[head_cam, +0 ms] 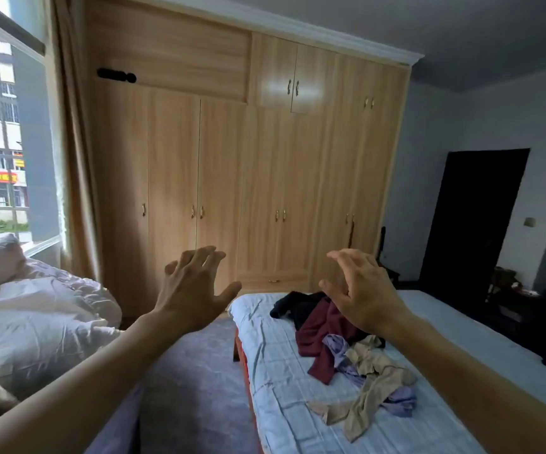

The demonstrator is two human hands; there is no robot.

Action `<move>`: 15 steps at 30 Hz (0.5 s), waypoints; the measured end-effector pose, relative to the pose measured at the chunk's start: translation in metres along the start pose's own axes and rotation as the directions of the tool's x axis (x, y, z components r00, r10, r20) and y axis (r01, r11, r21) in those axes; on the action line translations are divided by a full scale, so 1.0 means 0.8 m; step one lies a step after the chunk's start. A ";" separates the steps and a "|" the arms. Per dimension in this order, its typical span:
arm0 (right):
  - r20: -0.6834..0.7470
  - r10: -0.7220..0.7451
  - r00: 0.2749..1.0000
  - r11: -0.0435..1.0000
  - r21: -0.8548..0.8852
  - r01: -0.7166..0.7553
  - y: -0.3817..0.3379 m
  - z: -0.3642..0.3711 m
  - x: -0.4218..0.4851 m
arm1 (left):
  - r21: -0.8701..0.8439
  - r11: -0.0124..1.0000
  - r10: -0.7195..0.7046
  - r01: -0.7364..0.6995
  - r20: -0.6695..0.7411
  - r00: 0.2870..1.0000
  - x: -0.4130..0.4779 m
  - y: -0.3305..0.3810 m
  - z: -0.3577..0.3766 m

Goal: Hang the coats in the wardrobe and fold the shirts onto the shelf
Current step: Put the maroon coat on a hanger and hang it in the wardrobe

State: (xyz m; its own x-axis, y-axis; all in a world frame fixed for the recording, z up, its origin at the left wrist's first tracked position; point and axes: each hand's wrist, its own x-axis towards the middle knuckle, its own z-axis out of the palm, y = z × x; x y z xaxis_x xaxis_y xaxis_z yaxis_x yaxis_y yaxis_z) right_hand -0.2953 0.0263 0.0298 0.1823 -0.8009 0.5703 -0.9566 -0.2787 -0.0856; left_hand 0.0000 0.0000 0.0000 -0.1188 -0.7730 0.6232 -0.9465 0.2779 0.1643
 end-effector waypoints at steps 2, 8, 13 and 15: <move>0.010 -0.010 1.000 1.000 -0.029 0.011 -0.003 0.015 0.012 | 0.006 1.000 -0.020 0.020 0.022 1.000 0.005 -0.006 0.011; 0.046 -0.042 0.998 0.999 -0.005 0.042 0.011 0.079 0.062 | 0.051 0.999 -0.016 0.013 0.057 0.998 0.032 -0.031 0.068; 0.070 -0.063 0.996 0.998 0.007 0.062 0.051 0.147 0.115 | 0.147 0.989 -0.024 0.011 0.087 0.996 0.086 -0.053 0.121; 0.084 -0.063 0.994 0.998 0.017 0.062 0.073 0.171 0.144 | 0.166 0.986 -0.047 0.032 0.090 0.995 0.116 -0.060 0.141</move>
State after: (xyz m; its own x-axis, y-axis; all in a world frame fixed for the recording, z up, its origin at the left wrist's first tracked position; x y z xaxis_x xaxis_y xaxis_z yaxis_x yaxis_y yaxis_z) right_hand -0.2991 -0.1546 -0.0209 0.2607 -0.8234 0.5040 -0.9394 -0.3367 -0.0641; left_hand 0.0005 -0.1489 -0.0362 -0.1007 -0.8337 0.5430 -0.9864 0.1549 0.0548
